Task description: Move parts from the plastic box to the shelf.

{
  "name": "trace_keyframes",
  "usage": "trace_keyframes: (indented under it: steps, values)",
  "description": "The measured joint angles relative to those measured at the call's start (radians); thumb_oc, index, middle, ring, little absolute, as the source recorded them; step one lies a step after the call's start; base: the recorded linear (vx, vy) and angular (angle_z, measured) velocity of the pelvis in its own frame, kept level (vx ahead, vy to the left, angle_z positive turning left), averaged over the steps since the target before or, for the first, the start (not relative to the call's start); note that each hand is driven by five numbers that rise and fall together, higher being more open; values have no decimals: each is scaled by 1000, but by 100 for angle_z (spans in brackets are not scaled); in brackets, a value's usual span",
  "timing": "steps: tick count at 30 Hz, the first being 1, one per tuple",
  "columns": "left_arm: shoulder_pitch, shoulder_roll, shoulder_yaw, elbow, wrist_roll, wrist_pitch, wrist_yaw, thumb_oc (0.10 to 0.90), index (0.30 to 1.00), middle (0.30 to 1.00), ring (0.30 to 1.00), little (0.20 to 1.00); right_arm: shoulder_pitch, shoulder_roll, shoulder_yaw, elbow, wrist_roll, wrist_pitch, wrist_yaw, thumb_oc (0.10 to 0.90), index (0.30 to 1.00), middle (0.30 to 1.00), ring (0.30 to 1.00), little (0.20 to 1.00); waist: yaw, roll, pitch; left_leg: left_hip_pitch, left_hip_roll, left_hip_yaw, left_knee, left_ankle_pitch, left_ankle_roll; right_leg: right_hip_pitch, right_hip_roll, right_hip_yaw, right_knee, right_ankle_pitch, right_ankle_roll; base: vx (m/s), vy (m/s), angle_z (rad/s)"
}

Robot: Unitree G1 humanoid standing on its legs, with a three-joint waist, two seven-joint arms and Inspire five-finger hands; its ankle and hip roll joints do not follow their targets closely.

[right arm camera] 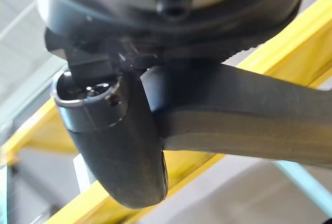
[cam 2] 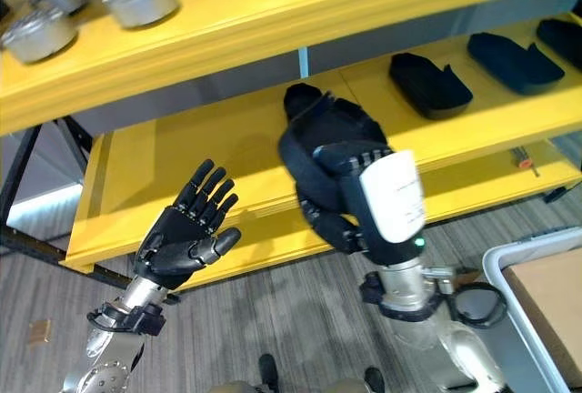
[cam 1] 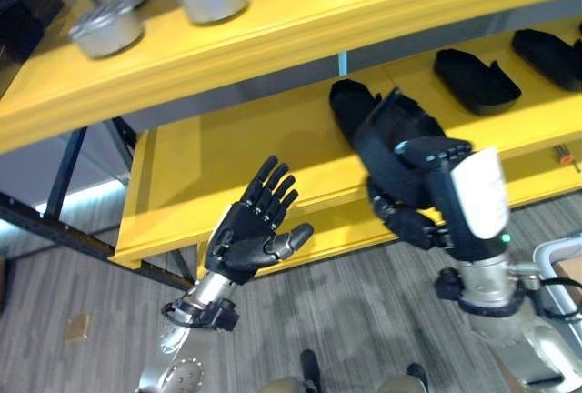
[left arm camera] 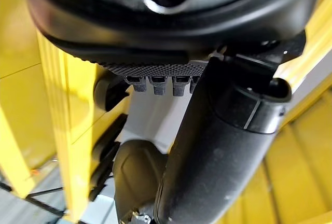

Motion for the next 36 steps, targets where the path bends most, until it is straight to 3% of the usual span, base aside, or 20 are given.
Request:
trace_keyframes:
  steps: [2,5,7,10,11,13,16,22,24,26,29,30,31,32,33,34,36]
  values:
    - [2,19,11,0,1,0,1,900,1000,1000,1000,1000,-28,25,32,0,-11,1,6,400,300,300,300,300,41,-22,-12,-1,3,24,-9,2,5,-2,7,-81,-22,53,7,-25,155,-20]
    - [38,22,25,0,3,-1,-1,900,1000,1000,1000,1000,-87,50,68,1,-27,5,9,400,300,300,300,300,89,-27,-12,28,-3,59,-32,-4,15,-6,-5,-189,-10,99,16,0,179,-31]
    - [58,23,28,1,9,0,-3,900,1000,1000,1000,1000,-125,51,89,1,-36,4,17,400,300,300,300,300,98,-29,-13,25,-5,71,-32,-5,20,-23,-11,-217,13,97,14,0,35,-24]
    - [49,26,26,1,9,5,-19,900,1000,1000,1000,1000,-133,37,96,1,-37,4,17,400,300,300,300,300,80,-49,-24,11,-13,8,-29,2,21,-12,11,-156,5,48,23,74,24,51]
    - [39,26,26,0,7,6,-25,900,1000,1000,1000,1000,-130,10,96,4,-44,-5,26,400,300,300,300,300,72,-56,-26,5,-5,-29,-34,20,26,3,71,-91,-5,-31,36,104,37,65]
    - [39,31,26,0,-1,2,-24,900,1000,1000,1000,1000,-138,-19,107,22,-59,-41,38,400,300,300,300,300,72,-62,-30,-5,3,-41,-35,24,25,5,146,-42,-49,-64,29,120,29,44]
    - [32,30,-4,-13,-2,2,-23,900,1000,1000,1000,1000,-139,-50,118,39,-76,-78,58,400,300,300,300,300,58,-53,-34,-13,14,-54,-39,45,1,48,183,-11,-130,-29,28,51,6,13]
    - [14,19,-39,-16,-3,2,-25,900,1000,1000,1000,1000,-137,-62,112,41,-77,-101,72,400,300,300,300,300,20,-44,-34,-33,34,-68,-39,57,-14,52,217,14,-153,-22,8,119,-18,7]
    - [-33,-4,-65,7,-12,1,-25,900,1000,1000,1000,1000,-103,-79,84,61,-86,-141,67,400,300,300,300,300,-57,-21,-41,-63,25,-166,-26,44,-17,53,276,174,-117,-116,-32,436,-151,125]
    - [-52,2,-76,10,-11,-1,0,900,1000,1000,1000,1000,-165,-108,121,112,-98,-153,69,400,300,300,300,300,-61,-6,-43,-92,41,-101,39,9,-18,37,279,176,-69,-136,-41,191,-91,42]
    - [-51,20,-87,8,-11,-3,36,900,1000,1000,1000,1000,-224,-128,146,123,-115,-156,73,400,300,300,300,300,-42,4,-47,-102,46,-92,113,-2,-33,26,277,175,-15,-172,-48,101,-138,-1]
    - [-53,12,-84,5,-10,-5,48,900,1000,1000,1000,1000,-248,-124,152,130,-116,-165,71,400,300,300,300,300,-29,-1,-44,-122,54,-101,170,0,-59,-2,279,166,68,-212,-68,111,-142,-11]
    - [-65,9,-72,10,-10,-6,53,900,1000,1000,1000,1000,-296,-92,171,167,-117,-167,72,400,300,300,300,300,-9,-31,-27,-196,57,-105,308,-2,-88,-103,283,142,235,-274,-124,76,-3,6]
    - [-83,13,-70,22,-10,-4,65,900,1000,1000,1000,1000,-307,-83,167,173,-125,-166,80,400,300,300,300,300,-11,-65,-20,-280,48,-95,439,32,-129,-127,284,144,243,-284,-145,94,28,33]
    - [-91,-8,-86,46,-9,3,66,900,1000,1000,1000,1000,-304,-90,167,176,-137,-167,89,400,300,300,300,300,-20,-74,-20,-307,58,-78,484,52,-96,-98,259,106,220,-261,-137,101,85,48]
    - [-80,-15,-91,51,-10,11,66,900,1000,1000,1000,1000,-306,-91,170,177,-151,-167,101,400,300,300,300,300,-12,-75,-21,-300,81,-50,516,14,-59,-79,263,105,192,-244,-138,116,136,30]
    - [-62,-12,-90,50,-9,16,66,900,1000,1000,1000,1000,-308,-91,175,177,-157,-171,118,400,300,300,300,300,-22,-73,-21,-246,122,-22,499,-38,-53,-36,267,95,137,-215,-135,189,302,6]
